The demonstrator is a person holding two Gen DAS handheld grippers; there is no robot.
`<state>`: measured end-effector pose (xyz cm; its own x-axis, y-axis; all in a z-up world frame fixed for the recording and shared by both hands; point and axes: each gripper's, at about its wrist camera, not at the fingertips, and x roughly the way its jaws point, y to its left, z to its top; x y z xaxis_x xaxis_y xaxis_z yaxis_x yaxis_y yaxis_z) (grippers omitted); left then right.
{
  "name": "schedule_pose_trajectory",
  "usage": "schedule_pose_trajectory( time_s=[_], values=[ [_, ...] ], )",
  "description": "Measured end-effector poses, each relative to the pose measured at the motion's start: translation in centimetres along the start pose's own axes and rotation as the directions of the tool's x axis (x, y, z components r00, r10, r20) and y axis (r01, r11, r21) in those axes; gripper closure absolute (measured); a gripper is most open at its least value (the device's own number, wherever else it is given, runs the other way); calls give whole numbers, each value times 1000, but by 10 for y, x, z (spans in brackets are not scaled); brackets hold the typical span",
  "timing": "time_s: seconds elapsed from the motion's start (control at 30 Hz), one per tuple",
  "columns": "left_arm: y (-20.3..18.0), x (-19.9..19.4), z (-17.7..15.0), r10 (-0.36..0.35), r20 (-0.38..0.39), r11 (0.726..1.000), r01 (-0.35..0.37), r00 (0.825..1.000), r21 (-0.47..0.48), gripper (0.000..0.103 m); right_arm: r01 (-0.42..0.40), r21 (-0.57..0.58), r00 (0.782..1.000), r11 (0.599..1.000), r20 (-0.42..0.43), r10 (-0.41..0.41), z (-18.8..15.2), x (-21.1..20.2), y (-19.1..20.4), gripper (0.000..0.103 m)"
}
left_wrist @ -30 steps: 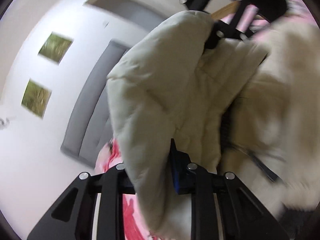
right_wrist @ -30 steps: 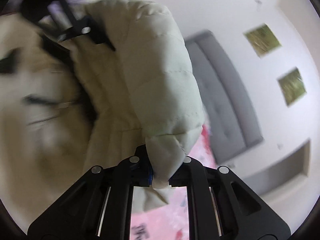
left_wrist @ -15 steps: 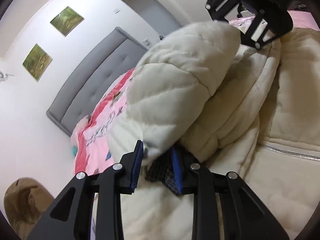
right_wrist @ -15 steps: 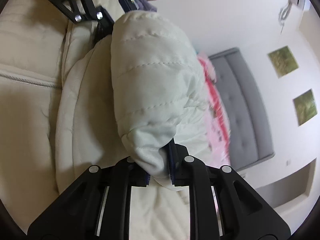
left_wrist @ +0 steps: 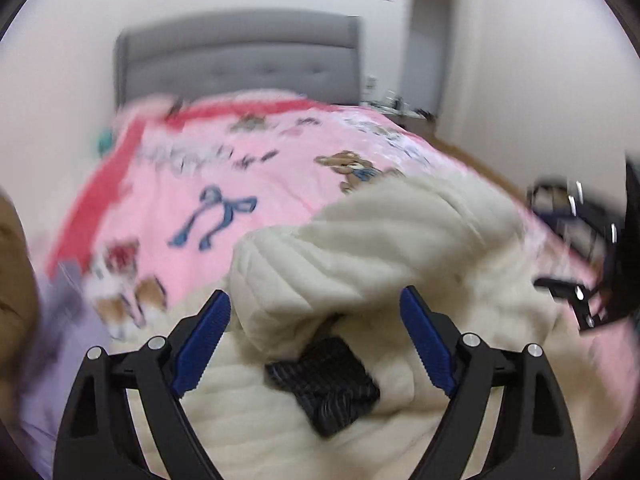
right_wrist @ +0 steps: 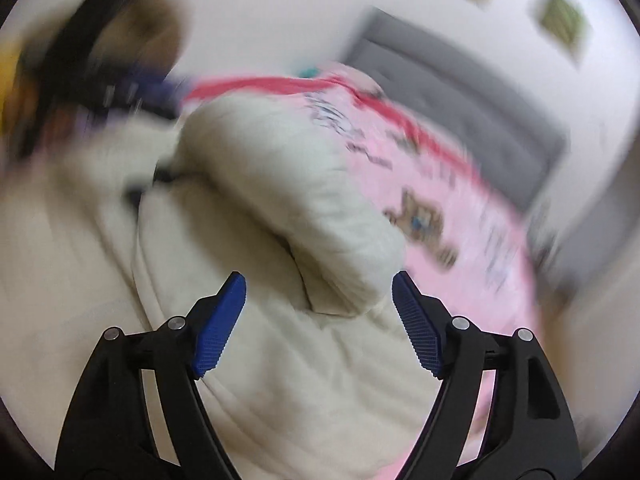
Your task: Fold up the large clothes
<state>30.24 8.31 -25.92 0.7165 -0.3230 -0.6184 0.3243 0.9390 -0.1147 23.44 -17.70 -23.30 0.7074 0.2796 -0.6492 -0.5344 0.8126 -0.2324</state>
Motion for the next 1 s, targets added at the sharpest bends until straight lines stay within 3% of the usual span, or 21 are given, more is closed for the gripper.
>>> schedule_pose_trajectory(
  time_s=[0.03,0.07,0.13,0.2,0.23,0.27,0.37,0.43,0.5,0.53,0.57,0.63,0.67,0.73,0.77,0.8,0.87,1.0],
  values=[
    [11,7,2,-13,-6,998,13,1000,-55,18,-27,113,1000,993,1,27,-11,1,-21,31],
    [20,13,7,-11,-10,995,10,1000,-101,18,-88,292,996,952,20,86,-4,7,-51,31],
    [39,25,8,-24,-59,972,9,998,-235,18,-166,586,984,793,40,176,-10,25,-101,30],
    [50,36,7,-114,-96,927,71,989,-369,18,-195,732,970,653,45,240,-19,48,-128,29],
    [55,39,2,-146,-96,899,92,985,-428,18,-210,799,958,563,52,283,-26,64,-142,29],
    [61,44,-2,-174,-96,858,103,980,-504,18,-200,838,952,508,44,303,-26,86,-143,29],
    [62,60,-12,-237,-134,773,104,962,-626,18,-206,892,917,402,33,397,-38,127,-151,30],
    [54,70,-15,-256,-160,759,96,953,-643,25,-222,910,877,352,28,480,-35,154,-148,36],
    [50,81,-16,-249,-166,741,77,954,-667,44,-201,910,866,363,-8,500,-30,167,-140,57],
    [49,84,-15,-239,-170,735,64,956,-674,67,-188,903,868,386,-31,495,-29,170,-138,71],
    [49,89,-14,-223,-183,737,43,957,-675,85,-183,895,874,407,-41,483,-24,169,-137,78],
    [45,90,-10,-207,-187,753,34,960,-657,87,-176,875,892,451,-52,448,-16,168,-137,84],
    [38,81,-4,-191,-152,791,61,970,-609,89,-185,849,913,496,-38,405,-4,159,-138,86],
    [23,61,4,-157,-106,865,84,982,-496,90,-194,751,947,632,-26,321,20,135,-134,87],
    [12,47,2,-130,-84,907,85,988,-413,90,-195,709,953,678,-26,302,27,129,-131,87],
    [7,41,-3,-123,-75,921,85,990,-380,90,-189,654,956,732,-46,289,31,122,-124,87],
    [2,31,-24,-109,-94,925,66,990,-375,90,-196,599,951,777,-77,300,22,112,-109,87],
    [-4,20,-60,-93,-93,925,52,991,-376,90,-159,567,955,809,-119,271,-18,99,-72,88]
  ],
)
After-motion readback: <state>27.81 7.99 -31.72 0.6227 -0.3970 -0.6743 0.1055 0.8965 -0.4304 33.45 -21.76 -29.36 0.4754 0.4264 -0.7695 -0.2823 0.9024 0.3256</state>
